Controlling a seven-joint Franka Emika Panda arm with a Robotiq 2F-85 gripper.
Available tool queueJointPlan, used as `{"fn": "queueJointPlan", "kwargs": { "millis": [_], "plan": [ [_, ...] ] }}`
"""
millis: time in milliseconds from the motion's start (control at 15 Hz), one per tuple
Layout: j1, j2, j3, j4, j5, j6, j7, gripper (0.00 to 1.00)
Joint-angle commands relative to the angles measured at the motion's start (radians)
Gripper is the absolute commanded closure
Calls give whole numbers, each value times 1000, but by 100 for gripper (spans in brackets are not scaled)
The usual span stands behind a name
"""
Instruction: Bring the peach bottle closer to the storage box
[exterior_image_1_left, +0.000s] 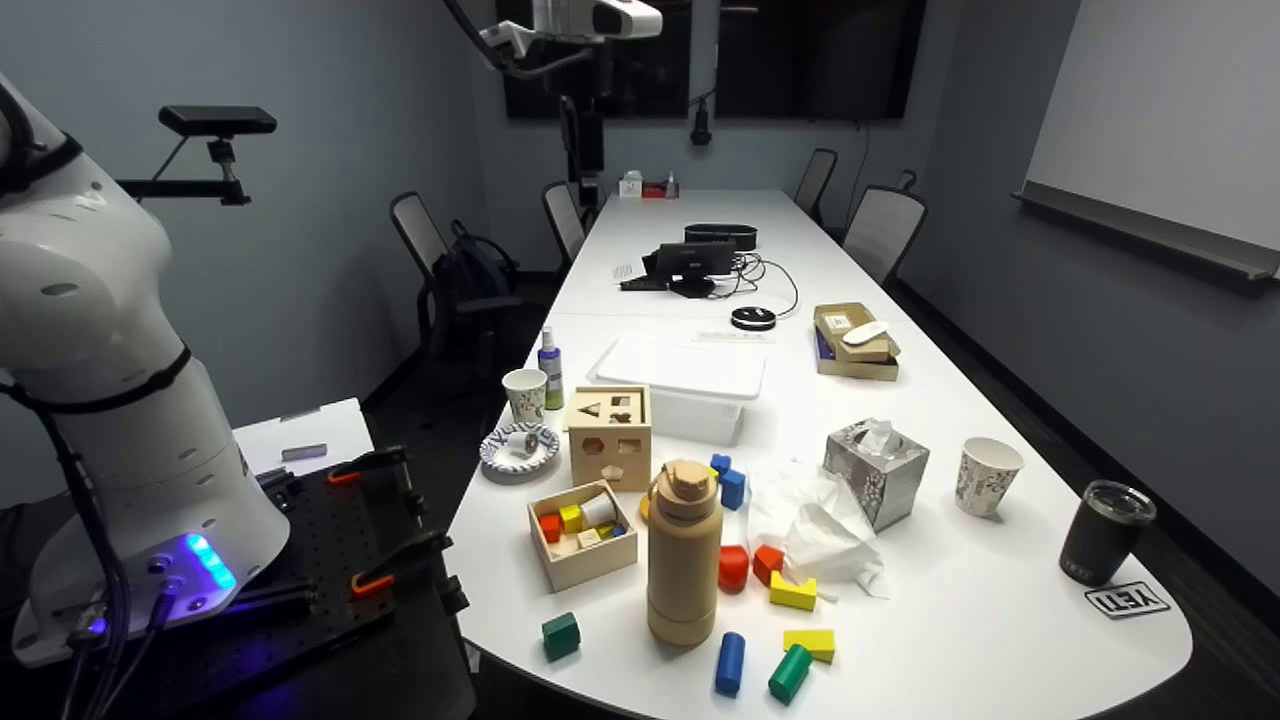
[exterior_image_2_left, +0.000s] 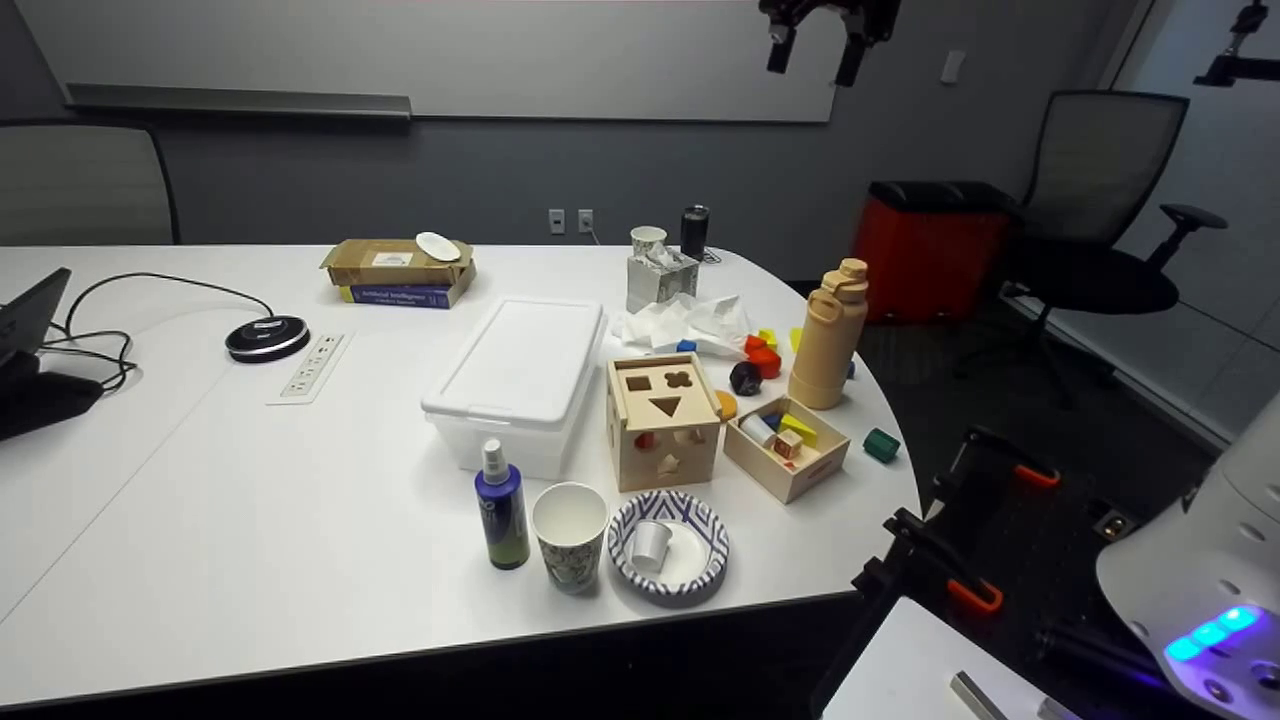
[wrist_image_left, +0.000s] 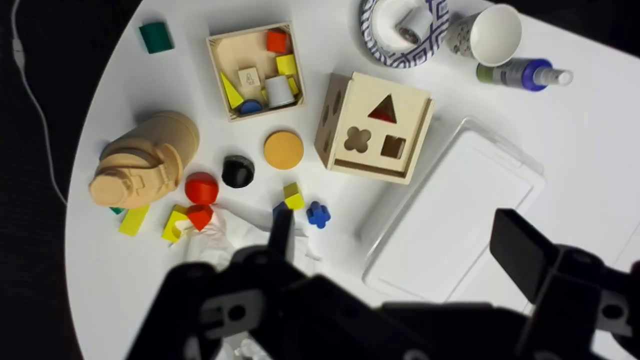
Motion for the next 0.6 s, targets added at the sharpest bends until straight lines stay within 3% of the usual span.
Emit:
{"fn": "queueJointPlan", "kwargs": {
  "millis": [0,267,533],
  "plan": [
    [-72,-10,-63,-79,31,104,34,0],
    [-145,29,-115,-178,35,273,94,0],
    [-183,86,-103,-276,27,471,266,0]
  ]
}}
